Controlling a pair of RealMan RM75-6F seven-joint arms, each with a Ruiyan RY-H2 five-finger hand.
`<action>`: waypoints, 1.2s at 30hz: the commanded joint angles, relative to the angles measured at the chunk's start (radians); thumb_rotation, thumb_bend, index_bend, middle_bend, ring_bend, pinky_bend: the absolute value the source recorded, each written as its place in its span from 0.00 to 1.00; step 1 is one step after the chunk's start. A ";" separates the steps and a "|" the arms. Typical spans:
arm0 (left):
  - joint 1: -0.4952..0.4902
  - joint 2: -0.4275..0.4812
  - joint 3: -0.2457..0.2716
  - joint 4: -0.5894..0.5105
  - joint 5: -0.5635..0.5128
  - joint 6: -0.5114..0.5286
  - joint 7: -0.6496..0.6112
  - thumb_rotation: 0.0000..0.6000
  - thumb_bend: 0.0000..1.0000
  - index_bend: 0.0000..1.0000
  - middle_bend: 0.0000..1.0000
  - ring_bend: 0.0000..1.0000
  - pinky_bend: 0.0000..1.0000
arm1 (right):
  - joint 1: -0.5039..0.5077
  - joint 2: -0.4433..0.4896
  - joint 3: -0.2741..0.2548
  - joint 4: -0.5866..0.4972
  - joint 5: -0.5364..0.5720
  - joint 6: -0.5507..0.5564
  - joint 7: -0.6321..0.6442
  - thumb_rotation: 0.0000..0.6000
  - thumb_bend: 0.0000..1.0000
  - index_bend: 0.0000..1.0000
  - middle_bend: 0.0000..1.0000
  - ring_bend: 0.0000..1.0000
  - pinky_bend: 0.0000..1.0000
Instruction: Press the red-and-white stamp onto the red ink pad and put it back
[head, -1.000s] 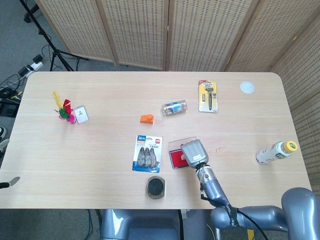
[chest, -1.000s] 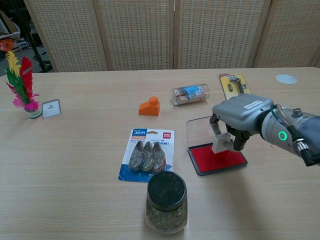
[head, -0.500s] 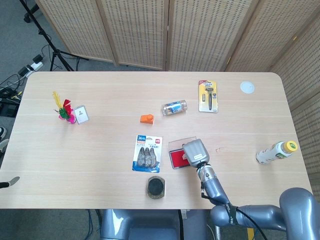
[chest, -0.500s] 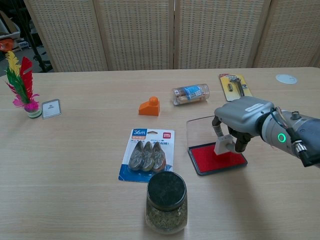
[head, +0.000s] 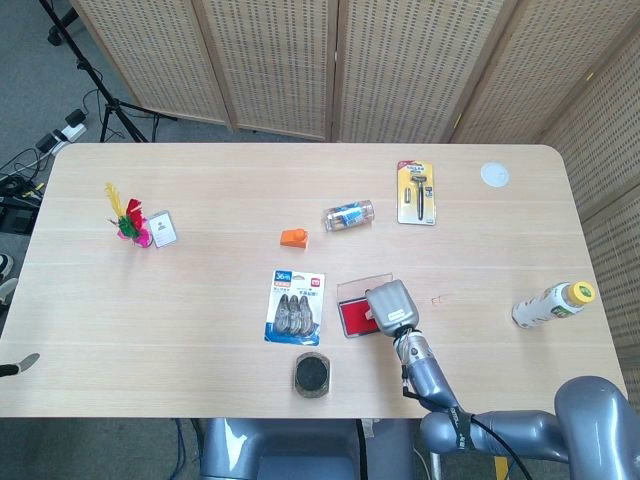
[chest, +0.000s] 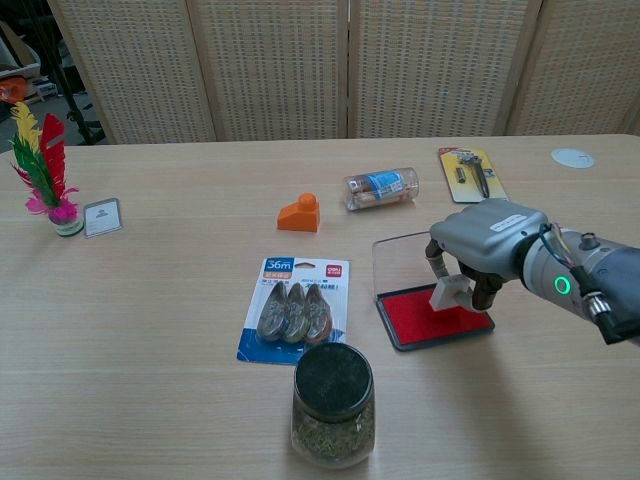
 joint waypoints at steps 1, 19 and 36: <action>0.000 0.001 0.000 0.000 0.000 0.001 -0.002 1.00 0.05 0.00 0.00 0.00 0.00 | -0.001 -0.003 0.000 0.003 0.001 0.000 0.000 1.00 0.54 0.52 0.91 0.97 1.00; 0.002 0.001 0.000 0.002 0.002 0.002 -0.006 1.00 0.05 0.00 0.00 0.00 0.00 | -0.009 -0.020 -0.008 0.017 -0.004 0.004 -0.007 1.00 0.54 0.52 0.91 0.97 1.00; 0.003 0.005 0.000 0.001 0.004 0.004 -0.013 1.00 0.05 0.00 0.00 0.00 0.00 | -0.015 -0.036 -0.002 0.022 -0.016 0.008 -0.010 1.00 0.54 0.52 0.91 0.97 1.00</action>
